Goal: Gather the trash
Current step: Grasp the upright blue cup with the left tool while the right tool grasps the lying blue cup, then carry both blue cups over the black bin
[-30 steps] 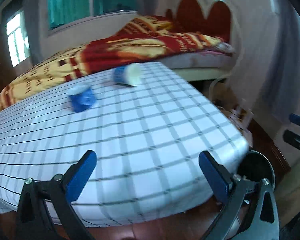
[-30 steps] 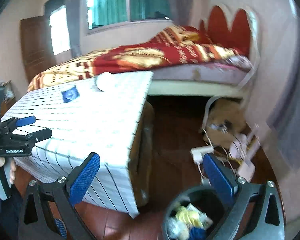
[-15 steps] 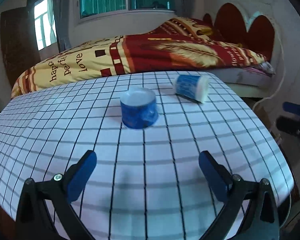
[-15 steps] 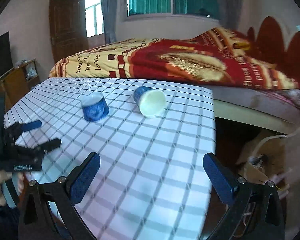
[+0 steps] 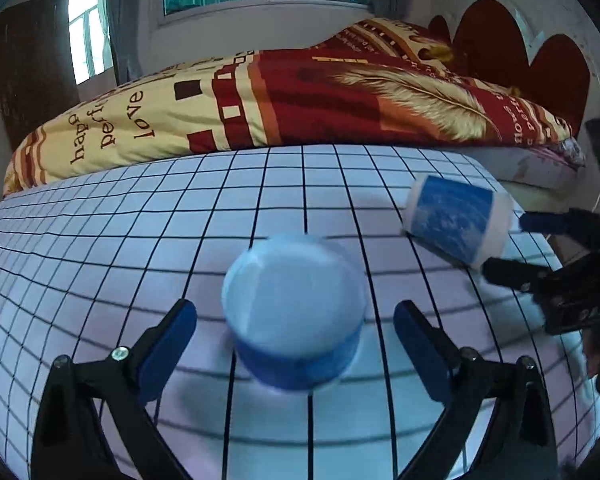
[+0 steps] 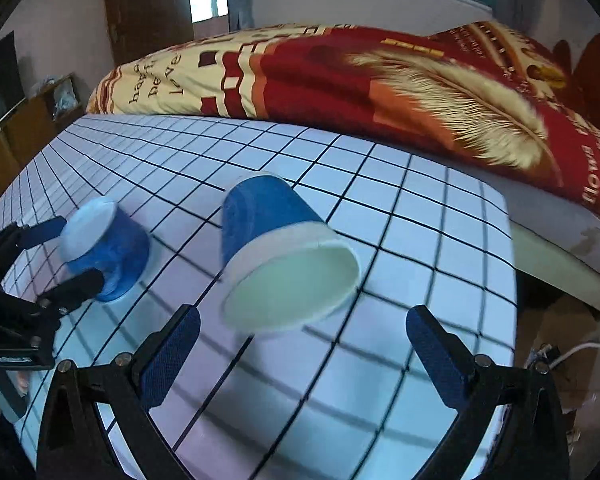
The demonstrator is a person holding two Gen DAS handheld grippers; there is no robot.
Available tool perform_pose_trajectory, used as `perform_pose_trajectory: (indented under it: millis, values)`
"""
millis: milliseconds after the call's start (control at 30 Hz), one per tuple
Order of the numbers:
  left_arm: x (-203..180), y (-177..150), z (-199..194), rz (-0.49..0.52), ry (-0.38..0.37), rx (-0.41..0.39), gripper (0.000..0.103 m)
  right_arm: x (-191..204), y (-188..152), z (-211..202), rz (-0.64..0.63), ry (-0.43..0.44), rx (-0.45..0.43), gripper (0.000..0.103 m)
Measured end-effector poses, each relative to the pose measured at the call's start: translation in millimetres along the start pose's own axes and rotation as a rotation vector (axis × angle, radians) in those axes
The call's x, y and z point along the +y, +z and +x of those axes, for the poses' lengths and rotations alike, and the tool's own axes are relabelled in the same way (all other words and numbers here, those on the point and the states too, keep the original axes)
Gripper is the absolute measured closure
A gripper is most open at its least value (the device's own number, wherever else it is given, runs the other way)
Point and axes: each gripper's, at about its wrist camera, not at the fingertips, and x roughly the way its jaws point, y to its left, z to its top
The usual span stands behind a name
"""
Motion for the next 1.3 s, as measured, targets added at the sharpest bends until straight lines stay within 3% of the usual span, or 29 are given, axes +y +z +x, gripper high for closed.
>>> perform_pose_trajectory:
  millis: [200,233,267,333,500,833,1300]
  values:
    - [-1.8,1.9,16.4,0.002,-0.019,0.047,0.016,0.3,8.6,15.6,0.011,0.039,-0.024,0.002]
    - [-1.4,3.7,18.1,0.001,-0.026,0.048,0.018,1.2,9.4,16.6,0.013,0.039,-0.024,0.006]
    - [-1.0,3.6,17.3,0.001,-0.036,0.044,0.020,3.3,9.3,17.5,0.008,0.036,-0.023,0.024]
    - [0.0,6.3,19.4,0.009,-0.046,0.045,0.028,6.1,8.0,14.4,0.017,0.034,-0.030,0.028]
    - [-2.0,2.4,1.9,0.018,-0.087,-0.005,0.028,18.3,-2.5,-1.8,0.008,0.005,-0.046,0.036]
    - [-12.4,-13.6,-59.1,0.071,-0.128,-0.087,0.028,27.8,-44.1,-73.2,0.033,-0.059,-0.142,0.037]
    - [-52.2,-55.5,-131.4,0.139,-0.204,-0.136,0.028,37.0,-142.7,-186.6,0.080,-0.153,-0.192,0.037]
